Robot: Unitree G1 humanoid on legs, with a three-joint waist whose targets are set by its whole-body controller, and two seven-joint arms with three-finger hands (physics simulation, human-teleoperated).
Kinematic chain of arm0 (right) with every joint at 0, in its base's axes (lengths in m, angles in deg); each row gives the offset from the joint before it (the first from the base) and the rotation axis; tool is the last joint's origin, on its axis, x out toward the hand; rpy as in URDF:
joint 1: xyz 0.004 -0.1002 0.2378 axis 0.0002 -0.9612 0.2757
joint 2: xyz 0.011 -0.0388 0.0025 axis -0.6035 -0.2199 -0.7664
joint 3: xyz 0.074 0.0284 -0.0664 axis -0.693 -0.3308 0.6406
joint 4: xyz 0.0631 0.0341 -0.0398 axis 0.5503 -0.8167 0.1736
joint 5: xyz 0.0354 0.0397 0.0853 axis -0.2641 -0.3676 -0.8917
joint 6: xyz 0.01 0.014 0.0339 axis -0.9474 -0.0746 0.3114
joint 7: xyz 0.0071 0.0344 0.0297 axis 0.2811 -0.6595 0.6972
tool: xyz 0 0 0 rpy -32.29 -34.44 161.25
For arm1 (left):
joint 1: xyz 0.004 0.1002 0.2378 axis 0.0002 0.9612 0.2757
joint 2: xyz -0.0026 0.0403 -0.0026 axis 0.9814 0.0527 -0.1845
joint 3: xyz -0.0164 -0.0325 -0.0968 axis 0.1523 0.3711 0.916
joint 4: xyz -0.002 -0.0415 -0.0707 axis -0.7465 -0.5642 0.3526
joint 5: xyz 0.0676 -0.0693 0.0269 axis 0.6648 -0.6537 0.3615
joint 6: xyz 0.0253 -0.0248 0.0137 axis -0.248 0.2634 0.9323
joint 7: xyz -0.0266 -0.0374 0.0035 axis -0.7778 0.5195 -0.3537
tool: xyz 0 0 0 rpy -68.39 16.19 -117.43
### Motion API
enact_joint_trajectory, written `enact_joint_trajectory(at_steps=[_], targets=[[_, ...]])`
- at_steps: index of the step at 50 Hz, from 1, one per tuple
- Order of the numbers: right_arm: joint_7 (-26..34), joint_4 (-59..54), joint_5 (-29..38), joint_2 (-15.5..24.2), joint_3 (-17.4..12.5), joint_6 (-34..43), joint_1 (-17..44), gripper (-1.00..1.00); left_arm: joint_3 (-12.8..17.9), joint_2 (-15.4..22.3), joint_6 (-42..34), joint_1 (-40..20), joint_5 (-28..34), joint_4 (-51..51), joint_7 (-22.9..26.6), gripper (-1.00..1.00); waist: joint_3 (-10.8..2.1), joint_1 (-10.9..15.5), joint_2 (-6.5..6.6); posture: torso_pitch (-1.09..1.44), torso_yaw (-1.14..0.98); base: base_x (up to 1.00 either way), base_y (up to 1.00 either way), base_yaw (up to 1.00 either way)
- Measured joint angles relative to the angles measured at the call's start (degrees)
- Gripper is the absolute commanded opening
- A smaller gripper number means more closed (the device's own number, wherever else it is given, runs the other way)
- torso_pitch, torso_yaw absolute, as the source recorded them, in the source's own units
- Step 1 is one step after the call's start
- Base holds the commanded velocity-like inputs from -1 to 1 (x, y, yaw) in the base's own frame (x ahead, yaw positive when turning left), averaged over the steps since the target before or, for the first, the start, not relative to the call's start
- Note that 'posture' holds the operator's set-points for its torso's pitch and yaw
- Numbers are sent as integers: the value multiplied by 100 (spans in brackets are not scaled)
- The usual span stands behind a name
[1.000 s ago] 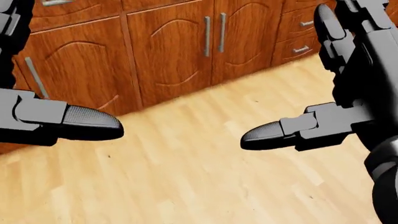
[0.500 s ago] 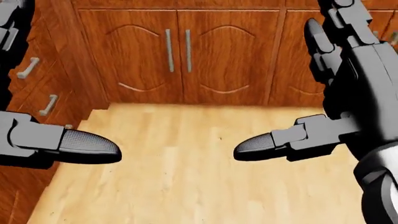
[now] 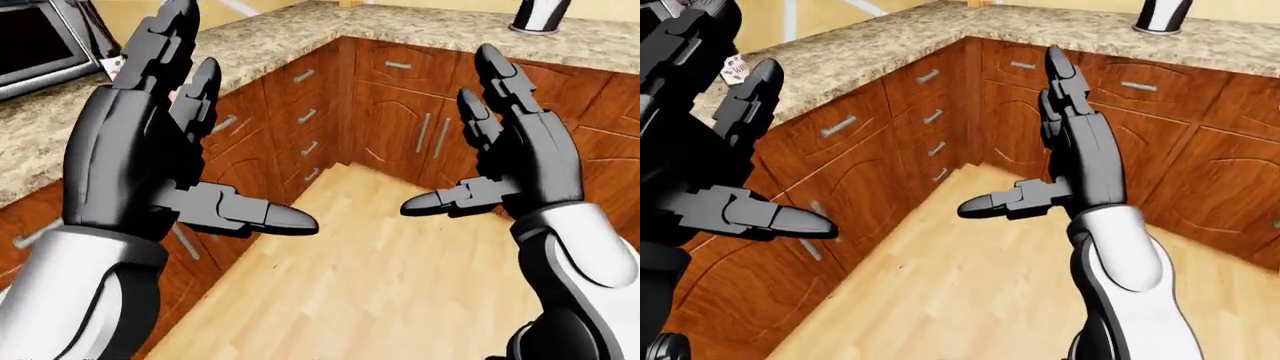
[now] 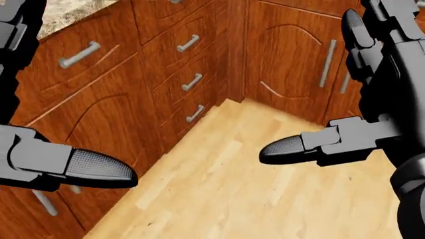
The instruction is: Move the drinks to the dining counter.
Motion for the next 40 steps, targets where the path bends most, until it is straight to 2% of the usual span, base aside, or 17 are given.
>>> enact_joint_trajectory(at_steps=[1,2,5,7,13,14,15,16,17,18,20,27,29,31,33,36,40], targets=[[6,-12,4,-31,25,-26,-5,100,16,8,-5,9,5,-12,1,100,-6,45,13,0,0,5,0,100],[18,-28,-1,-60,74,-45,-46,100,30,-6,-19,52,20,-31,-6,100,57,95,-31,0,0,5,0,100],[90,-108,-61,-83,197,-21,-86,100,37,-9,-88,109,75,-73,-30,100,-14,216,-98,0,0,5,0,100],[103,-63,-55,-81,178,-17,-72,100,54,-8,-73,68,90,-44,-15,100,-28,219,-229,0,0,5,0,100],[80,2,51,-108,165,-142,-75,100,92,-47,-39,168,230,-2,117,100,72,95,-634,0,0,5,0,100],[83,-11,62,-108,169,-139,-69,100,89,-56,-52,161,262,-18,142,100,60,71,-749,0,0,5,0,100],[86,-21,75,-89,154,-143,-70,100,83,-91,-58,163,288,-26,169,100,20,13,-809,0,0,6,0,100],[86,-40,95,-89,123,-150,-119,100,47,-146,-73,217,313,-17,203,100,49,-29,-764,0,0,5,0,100],[83,-63,118,-100,98,-129,-164,100,5,-163,-103,262,326,-8,242,100,58,-5,-779,0,0,5,0,100],[80,-75,138,-99,83,-90,-170,100,-15,-170,-133,279,337,-1,282,100,40,21,-787,0,0,5,0,100],[82,-82,161,-90,85,-57,-111,100,13,-172,-168,253,359,-5,326,100,1,50,-706,0,0,5,0,100],[128,46,162,-69,63,-44,-43,100,54,-202,-158,148,430,17,318,100,8,-16,-167,0,0,6,0,100],[132,28,170,-62,59,-32,-2,100,66,-187,-178,112,411,-9,307,100,-28,5,27,0,0,5,0,100],[144,13,159,-125,134,-46,-59,100,106,-189,-210,160,395,-53,253,100,44,113,-32,0,0,6,0,100],[184,-41,117,-152,251,-41,-130,100,116,-189,-250,240,416,-50,206,100,-11,205,-51,0,0,5,0,100],[219,-24,98,-148,230,-55,-134,100,95,-191,-227,182,431,-17,219,100,-43,218,-242,0,0,6,0,100],[200,45,151,-158,159,-172,-141,100,81,-247,-192,233,542,36,311,100,52,126,-508,0,0,5,0,100]])
